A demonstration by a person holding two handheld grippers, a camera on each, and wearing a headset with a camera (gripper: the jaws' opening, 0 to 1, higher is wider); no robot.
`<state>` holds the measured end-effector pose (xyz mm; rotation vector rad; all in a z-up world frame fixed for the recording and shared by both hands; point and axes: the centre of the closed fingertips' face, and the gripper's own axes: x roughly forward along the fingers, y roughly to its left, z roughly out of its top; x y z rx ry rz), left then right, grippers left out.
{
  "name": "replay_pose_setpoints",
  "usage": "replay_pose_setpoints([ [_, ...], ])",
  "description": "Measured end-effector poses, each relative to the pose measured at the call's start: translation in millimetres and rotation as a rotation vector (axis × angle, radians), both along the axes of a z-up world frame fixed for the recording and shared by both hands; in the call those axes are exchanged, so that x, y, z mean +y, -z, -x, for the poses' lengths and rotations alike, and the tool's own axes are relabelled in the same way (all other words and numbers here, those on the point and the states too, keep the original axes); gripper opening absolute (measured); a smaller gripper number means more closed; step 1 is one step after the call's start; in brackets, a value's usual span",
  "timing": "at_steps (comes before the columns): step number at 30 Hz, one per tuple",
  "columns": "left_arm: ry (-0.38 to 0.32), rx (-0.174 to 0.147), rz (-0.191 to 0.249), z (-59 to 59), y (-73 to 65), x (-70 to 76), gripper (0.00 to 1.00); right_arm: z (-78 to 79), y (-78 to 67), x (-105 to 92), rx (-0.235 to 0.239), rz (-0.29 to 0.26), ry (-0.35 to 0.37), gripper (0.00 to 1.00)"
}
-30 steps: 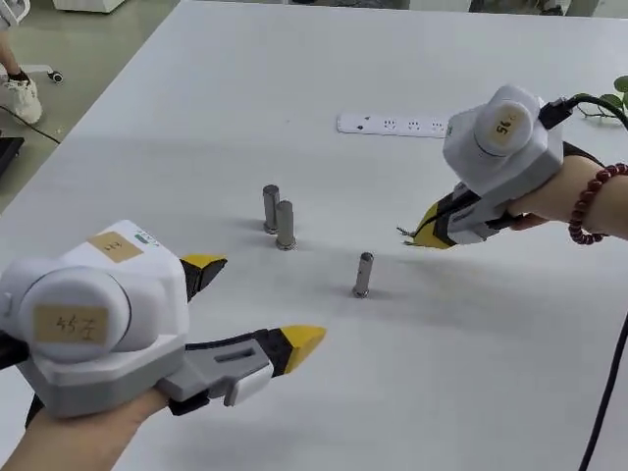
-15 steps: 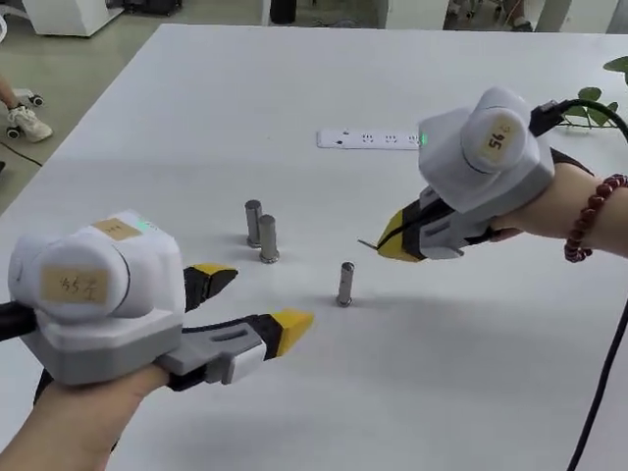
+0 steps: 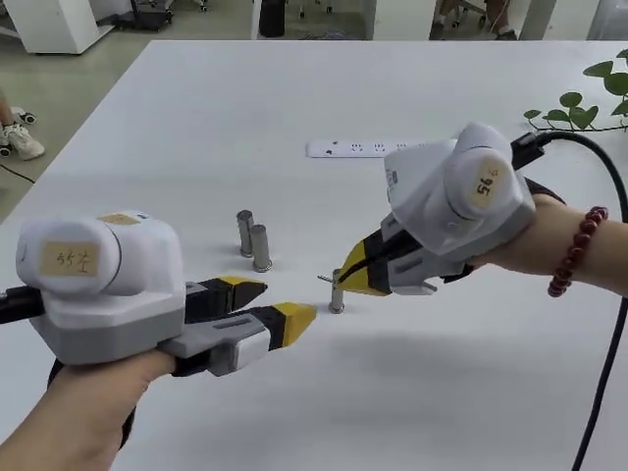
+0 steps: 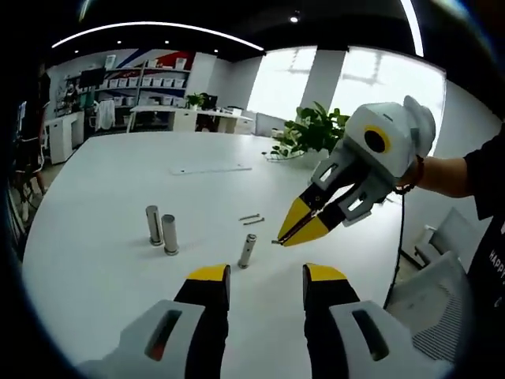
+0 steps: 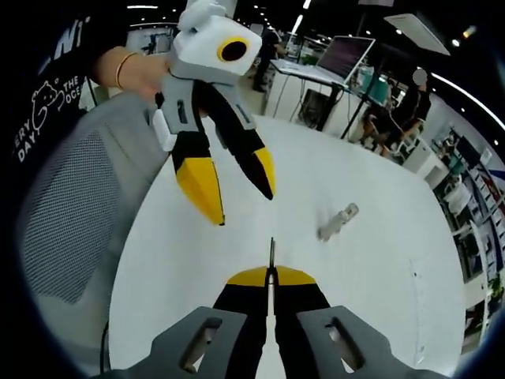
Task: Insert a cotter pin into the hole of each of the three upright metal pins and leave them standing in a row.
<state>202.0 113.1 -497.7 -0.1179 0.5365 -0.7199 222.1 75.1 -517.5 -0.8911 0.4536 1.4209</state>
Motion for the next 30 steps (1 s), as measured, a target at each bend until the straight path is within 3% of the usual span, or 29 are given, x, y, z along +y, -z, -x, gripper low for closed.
replay_pose_setpoints([
  [9,0.019,0.041,0.053,2.5,-3.2,-9.7,0.2,17.1,-4.7,9.7,-0.013,-0.021,-0.057,0.0],
  [15,0.028,0.092,0.071,7.6,0.6,-16.3,0.15,25.8,-6.4,13.7,-0.006,-0.026,-0.087,0.0],
  [30,0.022,0.123,0.123,10.4,-0.8,-19.1,0.05,37.4,-10.1,20.1,-0.022,-0.035,-0.136,0.0],
])
